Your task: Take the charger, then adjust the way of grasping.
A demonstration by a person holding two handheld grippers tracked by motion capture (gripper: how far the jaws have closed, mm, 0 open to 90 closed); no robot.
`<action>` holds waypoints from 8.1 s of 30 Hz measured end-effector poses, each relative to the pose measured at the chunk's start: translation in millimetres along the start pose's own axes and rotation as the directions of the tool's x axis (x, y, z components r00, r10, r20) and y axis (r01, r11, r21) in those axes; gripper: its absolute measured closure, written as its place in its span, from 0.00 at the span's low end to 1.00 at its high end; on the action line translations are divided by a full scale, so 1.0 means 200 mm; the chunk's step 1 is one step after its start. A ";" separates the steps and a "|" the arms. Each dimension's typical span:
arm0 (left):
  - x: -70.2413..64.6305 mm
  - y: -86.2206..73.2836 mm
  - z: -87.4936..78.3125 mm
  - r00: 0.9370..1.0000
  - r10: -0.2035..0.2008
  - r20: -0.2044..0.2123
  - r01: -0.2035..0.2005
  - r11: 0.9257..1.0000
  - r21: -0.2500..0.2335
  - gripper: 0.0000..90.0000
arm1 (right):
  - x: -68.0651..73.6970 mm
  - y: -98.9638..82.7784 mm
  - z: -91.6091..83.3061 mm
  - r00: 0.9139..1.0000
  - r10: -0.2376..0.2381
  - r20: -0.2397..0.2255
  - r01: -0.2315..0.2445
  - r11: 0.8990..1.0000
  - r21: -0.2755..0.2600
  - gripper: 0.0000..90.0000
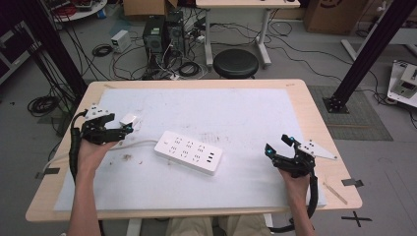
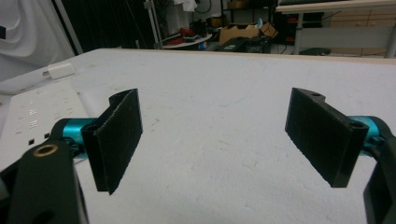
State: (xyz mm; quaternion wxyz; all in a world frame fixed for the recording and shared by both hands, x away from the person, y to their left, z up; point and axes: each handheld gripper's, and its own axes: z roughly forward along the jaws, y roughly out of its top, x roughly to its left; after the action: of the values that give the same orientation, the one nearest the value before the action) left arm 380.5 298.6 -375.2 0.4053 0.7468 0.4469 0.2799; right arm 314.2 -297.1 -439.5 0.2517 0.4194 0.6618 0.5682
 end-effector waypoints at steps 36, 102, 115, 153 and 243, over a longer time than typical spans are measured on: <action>0.24 -0.09 0.47 0.999 -0.044 -0.013 0.045 0.981 0.189 0.22 | 0.02 0.00 0.04 0.999 -0.050 0.013 0.049 0.997 0.058 0.22; -0.06 0.06 0.18 1.000 -0.002 0.016 0.002 1.000 0.023 0.47 | 0.04 0.00 0.05 0.998 -0.069 0.012 0.068 0.993 0.094 0.22; -0.20 0.02 0.10 0.998 0.044 0.034 -0.045 0.999 0.019 0.47 | 0.05 0.00 0.07 0.997 -0.078 0.013 0.076 0.990 0.119 0.22; -0.91 -0.03 0.08 0.932 0.362 -0.010 -0.357 0.915 -0.189 0.47 | 0.06 0.03 0.11 0.992 -0.015 -0.124 0.038 0.982 0.186 0.22; -1.49 -0.18 0.12 0.576 0.756 -0.311 -0.771 0.376 -0.514 0.47 | 0.41 0.20 0.38 0.629 0.112 -0.769 0.103 0.969 0.225 0.66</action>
State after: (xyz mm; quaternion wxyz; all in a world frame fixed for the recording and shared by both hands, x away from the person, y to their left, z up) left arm 251.8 32.6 -434.8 0.4383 0.6936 -0.0571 0.5689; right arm 344.3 -186.4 -406.5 -0.1139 0.1631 0.7698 0.6064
